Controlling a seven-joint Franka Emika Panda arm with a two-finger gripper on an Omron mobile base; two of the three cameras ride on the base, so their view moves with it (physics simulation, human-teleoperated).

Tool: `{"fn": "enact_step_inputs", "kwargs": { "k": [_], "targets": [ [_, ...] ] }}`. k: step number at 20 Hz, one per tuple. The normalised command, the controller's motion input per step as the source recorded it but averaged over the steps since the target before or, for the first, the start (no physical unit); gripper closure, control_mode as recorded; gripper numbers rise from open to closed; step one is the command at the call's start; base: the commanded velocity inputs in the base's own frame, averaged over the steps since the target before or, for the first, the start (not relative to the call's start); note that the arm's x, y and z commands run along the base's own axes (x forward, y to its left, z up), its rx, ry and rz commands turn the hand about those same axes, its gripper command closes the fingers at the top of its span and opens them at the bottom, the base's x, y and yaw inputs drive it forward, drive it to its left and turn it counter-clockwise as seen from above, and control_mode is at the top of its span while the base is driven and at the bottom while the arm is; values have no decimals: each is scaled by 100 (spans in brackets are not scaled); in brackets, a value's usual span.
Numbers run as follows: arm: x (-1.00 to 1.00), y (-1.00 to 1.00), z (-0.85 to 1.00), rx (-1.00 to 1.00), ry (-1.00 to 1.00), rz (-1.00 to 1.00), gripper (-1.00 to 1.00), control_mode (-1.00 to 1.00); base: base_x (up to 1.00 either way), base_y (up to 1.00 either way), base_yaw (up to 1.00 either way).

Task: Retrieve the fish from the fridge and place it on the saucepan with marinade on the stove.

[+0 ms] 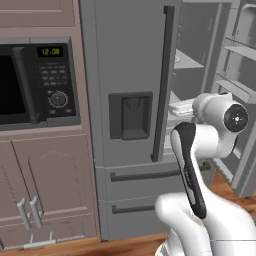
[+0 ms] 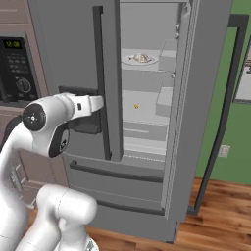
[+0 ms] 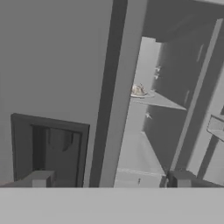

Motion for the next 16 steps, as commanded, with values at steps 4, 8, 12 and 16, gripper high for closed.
{"fn": "enact_step_inputs", "kwargs": {
  "k": [4, 8, 12, 16],
  "targets": [
    [50, -9, 0, -1, 17, -9, -100, -100, 0, 0, 0],
    [41, -11, 0, 0, 15, 0, -100, -100, 0, 0, 0],
    [12, 0, 0, 0, 12, 2, -100, -100, 0, 0, 0],
    [-1, 0, -6, 0, 0, 6, -100, -100, 0, 0, 0]
  ]
}}
